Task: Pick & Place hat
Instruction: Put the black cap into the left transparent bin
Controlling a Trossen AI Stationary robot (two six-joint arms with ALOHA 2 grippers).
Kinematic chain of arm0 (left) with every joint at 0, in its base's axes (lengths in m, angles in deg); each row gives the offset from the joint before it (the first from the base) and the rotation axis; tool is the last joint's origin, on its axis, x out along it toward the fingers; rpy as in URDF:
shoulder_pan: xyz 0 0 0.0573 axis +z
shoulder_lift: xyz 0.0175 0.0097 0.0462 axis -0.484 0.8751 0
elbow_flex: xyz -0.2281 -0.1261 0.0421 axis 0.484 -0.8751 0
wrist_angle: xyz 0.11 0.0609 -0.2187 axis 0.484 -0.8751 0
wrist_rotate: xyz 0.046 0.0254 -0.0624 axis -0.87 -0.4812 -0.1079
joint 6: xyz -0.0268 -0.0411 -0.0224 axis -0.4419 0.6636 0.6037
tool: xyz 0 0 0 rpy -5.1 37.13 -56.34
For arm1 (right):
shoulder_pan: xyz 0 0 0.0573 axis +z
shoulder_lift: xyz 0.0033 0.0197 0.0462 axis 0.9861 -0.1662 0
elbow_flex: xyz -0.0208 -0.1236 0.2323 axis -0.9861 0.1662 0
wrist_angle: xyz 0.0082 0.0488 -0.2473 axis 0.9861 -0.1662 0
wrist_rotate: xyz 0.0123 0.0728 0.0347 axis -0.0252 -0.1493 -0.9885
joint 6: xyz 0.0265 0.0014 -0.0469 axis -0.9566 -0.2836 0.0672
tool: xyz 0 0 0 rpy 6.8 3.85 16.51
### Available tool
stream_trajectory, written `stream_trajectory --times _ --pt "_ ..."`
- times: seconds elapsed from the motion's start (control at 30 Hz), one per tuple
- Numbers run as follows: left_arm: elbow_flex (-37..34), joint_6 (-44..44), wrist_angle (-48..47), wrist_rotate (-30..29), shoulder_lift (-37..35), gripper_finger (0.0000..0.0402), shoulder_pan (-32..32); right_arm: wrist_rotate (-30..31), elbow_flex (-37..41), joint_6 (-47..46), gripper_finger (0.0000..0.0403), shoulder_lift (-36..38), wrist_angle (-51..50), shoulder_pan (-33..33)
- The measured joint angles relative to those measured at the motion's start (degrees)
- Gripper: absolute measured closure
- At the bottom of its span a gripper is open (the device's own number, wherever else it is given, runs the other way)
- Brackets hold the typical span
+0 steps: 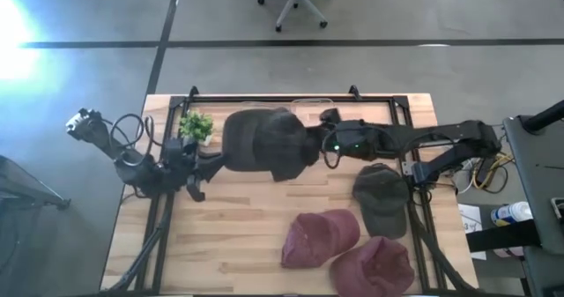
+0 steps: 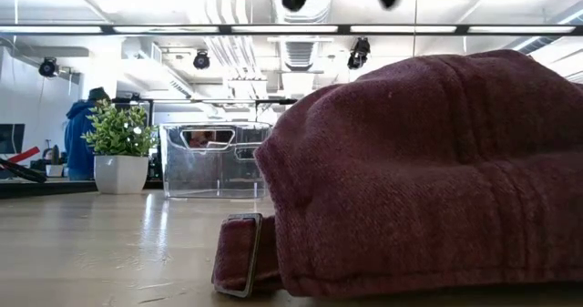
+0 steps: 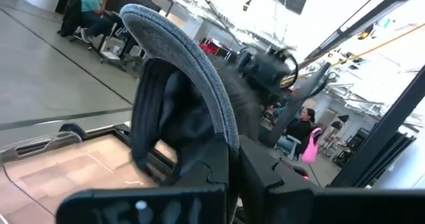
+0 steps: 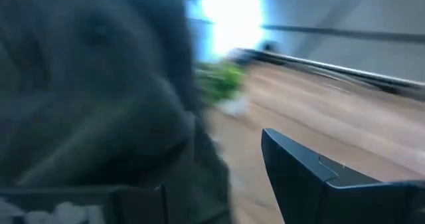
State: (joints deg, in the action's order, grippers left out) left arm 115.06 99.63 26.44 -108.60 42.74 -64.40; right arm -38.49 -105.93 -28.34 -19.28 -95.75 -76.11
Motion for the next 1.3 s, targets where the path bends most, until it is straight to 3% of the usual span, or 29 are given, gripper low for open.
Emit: stream_trajectory --times 0.13,0.37,0.5,0.67,0.87,1.07,1.3 --pt "0.0 1.32 0.42 0.02 1.82 0.0392 0.14 -6.27 -0.69 3.84 0.023 -3.05 12.89 -0.01" --pt "-0.02 1.45 3.56 1.29 5.23 0.0392 1.12 -17.9 -3.46 3.61 0.023 -7.23 16.21 -0.09" --pt "-0.04 0.68 9.65 8.52 7.08 0.0392 1.92 -23.26 -4.25 5.01 0.023 -9.2 19.14 0.11" --pt "-0.04 -4.78 19.03 18.15 8.25 0.0392 2.02 -31.67 -4.22 8.83 0.023 -9.9 31.56 0.7" --pt "-0.09 -6.26 18.69 20.23 7.81 0.0392 2.56 -33.56 -4.15 9.96 0.023 -8.5 34.17 0.31" --pt "-0.09 -6.19 19.14 25.05 7.99 0.0392 5.15 -41.79 -4.21 6.36 0.023 -8.96 39.95 0.04" --pt "-0.09 -7.81 17.83 24.05 7.8 0.0392 7.93 -48.25 -4.24 2.6 0.0229 -8.79 40.51 0.08"
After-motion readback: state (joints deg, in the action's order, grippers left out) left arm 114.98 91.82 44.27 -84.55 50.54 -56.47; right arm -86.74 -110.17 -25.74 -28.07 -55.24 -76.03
